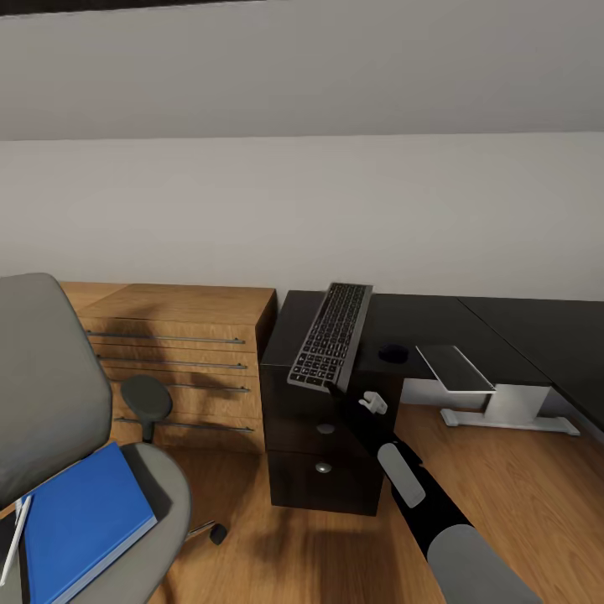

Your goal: In the bedroom, organize the workspace by keeping the computer under the desk, ensuring the monitor is on the desk, placing the keyboard on the desk next to the monitor, placing the mouse on the desk next to the keyboard, moving the folder from the swivel chair onto the desk next to the mouse, stacking the notebook on top of the folder with the pen on top of the notebook, and positioning the swivel chair next to the desk.

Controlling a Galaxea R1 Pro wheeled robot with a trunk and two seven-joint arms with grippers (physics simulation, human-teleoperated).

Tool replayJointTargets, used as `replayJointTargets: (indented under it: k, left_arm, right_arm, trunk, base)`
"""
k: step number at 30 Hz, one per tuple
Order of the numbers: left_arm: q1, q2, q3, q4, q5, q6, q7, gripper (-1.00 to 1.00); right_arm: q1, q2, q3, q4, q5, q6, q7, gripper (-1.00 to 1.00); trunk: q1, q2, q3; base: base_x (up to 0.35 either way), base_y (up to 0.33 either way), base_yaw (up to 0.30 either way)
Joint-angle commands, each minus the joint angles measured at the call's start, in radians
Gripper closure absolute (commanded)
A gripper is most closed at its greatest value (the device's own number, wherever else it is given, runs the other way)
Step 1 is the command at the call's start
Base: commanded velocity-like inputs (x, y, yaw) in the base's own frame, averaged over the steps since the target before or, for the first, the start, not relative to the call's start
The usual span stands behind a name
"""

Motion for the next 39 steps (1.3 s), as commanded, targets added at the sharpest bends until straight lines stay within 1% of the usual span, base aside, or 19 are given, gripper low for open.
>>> replayJointTargets:
  k: [1,2,26,30,35,39]
  left_arm:
    - [0.000,0.000,0.001,-0.001,0.010,0.000,-0.008,-1.00]
    - [0.000,0.000,0.001,-0.001,0.010,0.000,-0.008,-1.00]
    - [0.000,-0.001,0.002,-0.001,0.012,0.002,0.000,-1.00]
    - [0.000,0.000,0.004,-0.001,0.013,0.002,-0.001,-1.00]
    - [0.000,0.001,0.003,-0.001,0.012,0.001,-0.003,-1.00]
    - [0.000,0.001,0.003,-0.001,0.012,0.001,-0.003,-1.00]
  right_arm:
    - [0.000,0.000,0.000,0.000,-0.010,0.006,0.002,1.00]
    - [0.000,0.000,0.000,0.000,-0.010,0.006,0.002,1.00]
    - [0.000,-0.001,-0.001,-0.014,-0.009,0.008,-0.003,1.00]
    - [0.000,-0.002,-0.001,-0.017,-0.010,0.012,-0.007,1.00]
    - [0.000,-0.002,-0.001,-0.018,-0.010,0.041,-0.006,1.00]
    - [0.000,-0.002,-0.001,-0.017,-0.010,0.046,-0.004,1.00]
  trunk:
    - [0.000,0.000,-0.001]
    - [0.000,0.000,-0.001]
    - [-0.092,0.168,0.074]
    - [-0.092,0.168,0.074]
    - [-0.092,0.168,0.074]
    - [-0.092,0.168,0.074]
  base:
    - [0.000,0.000,0.000]
    - [0.000,0.000,0.000]
    - [0.000,0.000,0.000]
    - [0.000,0.000,0.000]
    - [0.000,0.000,0.000]
    - [0.000,0.000,0.000]
